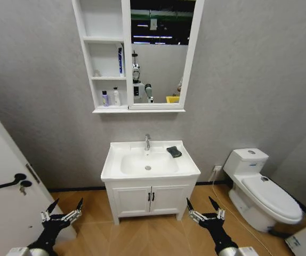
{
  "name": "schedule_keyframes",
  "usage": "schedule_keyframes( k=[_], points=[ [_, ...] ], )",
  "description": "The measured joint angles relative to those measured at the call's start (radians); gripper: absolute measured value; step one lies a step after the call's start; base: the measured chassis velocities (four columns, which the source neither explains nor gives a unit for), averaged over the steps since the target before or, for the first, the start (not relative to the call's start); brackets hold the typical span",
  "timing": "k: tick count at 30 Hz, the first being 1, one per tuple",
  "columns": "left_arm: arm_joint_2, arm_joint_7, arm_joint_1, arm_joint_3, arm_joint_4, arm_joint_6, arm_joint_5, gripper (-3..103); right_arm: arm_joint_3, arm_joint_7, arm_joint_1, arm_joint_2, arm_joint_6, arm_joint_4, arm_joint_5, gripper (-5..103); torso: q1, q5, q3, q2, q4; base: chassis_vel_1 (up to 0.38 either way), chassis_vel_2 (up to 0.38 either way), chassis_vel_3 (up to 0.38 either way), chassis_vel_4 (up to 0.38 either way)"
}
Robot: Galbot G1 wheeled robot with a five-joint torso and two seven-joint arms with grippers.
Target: Move facial cleanser and shampoo from washbasin to cabinet, then wipe washbasin with towel.
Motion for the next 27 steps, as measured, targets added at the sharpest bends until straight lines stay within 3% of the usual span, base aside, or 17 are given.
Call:
schedule_keyframes(
  k=[6,8,12,13,17,19,21,24,27],
  points=[
    [0.000,0.000,0.000,0.000,0.000,0.000,0.000,100,0.000,0.000,0.000,0.000,0.000,0.000,0.000,100,0.000,-0.0006,0.000,0.000,0.0000,0.360,-0.357,-0.345,0.343],
    [0.000,0.000,0.000,0.000,0.000,0.000,0.000,100,0.000,0.000,0.000,0.000,0.000,0.000,0.000,100,0.000,0.0011,0.000,0.000,0.0002,0.386,-0.341,-0.347,0.330],
    [0.000,0.000,0.000,0.000,0.000,0.000,0.000,100,0.000,0.000,0.000,0.000,0.000,0.000,0.000,100,0.000,-0.0013,0.000,0.000,-0.0002,0.333,-0.355,-0.329,0.344],
    [0.000,0.000,0.000,0.000,0.000,0.000,0.000,100,0.000,0.000,0.000,0.000,0.000,0.000,0.000,100,0.000,0.0012,0.000,0.000,0.0003,0.338,-0.342,-0.372,0.331],
    [0.000,0.000,0.000,0.000,0.000,0.000,0.000,100,0.000,0.000,0.000,0.000,0.000,0.000,0.000,100,0.000,-0.0002,0.000,0.000,-0.0001,0.364,-0.358,-0.356,0.349],
    [0.000,0.000,0.000,0.000,0.000,0.000,0.000,100,0.000,0.000,0.000,0.000,0.000,0.000,0.000,100,0.000,0.0013,0.000,0.000,0.0003,0.340,-0.323,-0.334,0.353],
    [0.000,0.000,0.000,0.000,0.000,0.000,0.000,100,0.000,0.000,0.000,0.000,0.000,0.000,0.000,100,0.001,-0.0006,0.000,-0.001,0.0001,0.370,-0.350,-0.341,0.366],
    [0.000,0.000,0.000,0.000,0.000,0.000,0.000,100,0.000,0.000,0.000,0.000,0.000,0.000,0.000,100,-0.001,0.0010,0.000,0.000,0.0002,0.309,-0.309,-0.290,0.310],
    [0.000,0.000,0.000,0.000,0.000,0.000,0.000,100,0.000,0.000,0.000,0.000,0.000,0.000,0.000,100,0.000,-0.0002,0.000,0.000,0.0003,0.222,-0.160,-0.237,0.242]
  ],
)
